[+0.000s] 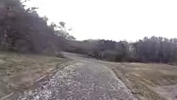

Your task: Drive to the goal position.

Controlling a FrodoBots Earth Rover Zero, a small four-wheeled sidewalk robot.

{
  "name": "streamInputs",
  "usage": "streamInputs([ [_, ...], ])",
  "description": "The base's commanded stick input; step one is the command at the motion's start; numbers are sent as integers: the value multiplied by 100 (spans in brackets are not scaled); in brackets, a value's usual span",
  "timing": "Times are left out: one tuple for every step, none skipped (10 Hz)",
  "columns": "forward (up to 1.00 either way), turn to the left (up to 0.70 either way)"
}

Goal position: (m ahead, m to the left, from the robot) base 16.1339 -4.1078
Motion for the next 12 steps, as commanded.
streamInputs([
  [45, 0],
  [45, -3],
  [45, -6],
  [45, -27],
  [45, -27],
  [45, 0],
  [45, 0],
  [45, 0],
  [45, 0],
  [45, 0],
  [45, 0],
  [45, 0],
])
